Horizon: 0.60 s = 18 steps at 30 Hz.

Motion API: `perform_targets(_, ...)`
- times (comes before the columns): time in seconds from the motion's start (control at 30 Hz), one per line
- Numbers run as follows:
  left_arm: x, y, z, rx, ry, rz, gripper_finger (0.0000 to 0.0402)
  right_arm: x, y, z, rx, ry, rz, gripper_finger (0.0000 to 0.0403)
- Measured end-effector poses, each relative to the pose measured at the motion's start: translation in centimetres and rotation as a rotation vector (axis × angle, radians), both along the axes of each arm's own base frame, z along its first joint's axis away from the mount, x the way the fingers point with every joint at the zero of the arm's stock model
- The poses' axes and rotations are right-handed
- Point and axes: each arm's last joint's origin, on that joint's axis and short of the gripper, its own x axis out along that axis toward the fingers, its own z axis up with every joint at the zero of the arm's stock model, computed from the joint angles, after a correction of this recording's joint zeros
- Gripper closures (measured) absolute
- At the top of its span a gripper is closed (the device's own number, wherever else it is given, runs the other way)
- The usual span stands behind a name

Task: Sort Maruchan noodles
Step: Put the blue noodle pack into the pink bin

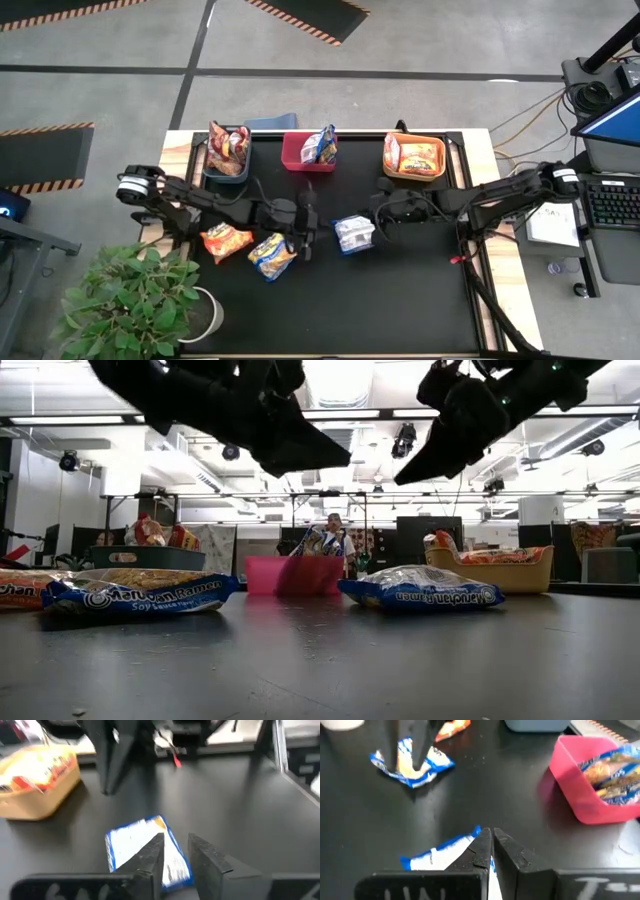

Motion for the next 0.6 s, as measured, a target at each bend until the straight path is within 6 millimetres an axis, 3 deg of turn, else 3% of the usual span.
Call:
perform_targets(0.37, 0.0, -0.2, -0.1, 0.073, 0.064, -0.033, 0.0251, 0.6, 0.4, -2.0, 0.117, 0.064, -0.043, 0.0391)
perform_targets(0.6, -0.4, -2.0, -0.6, 0.042, 0.075, -0.075, 0.0244, 1.4, 2.8, -2.3, 0.12, 0.091, 0.064, 0.0321)
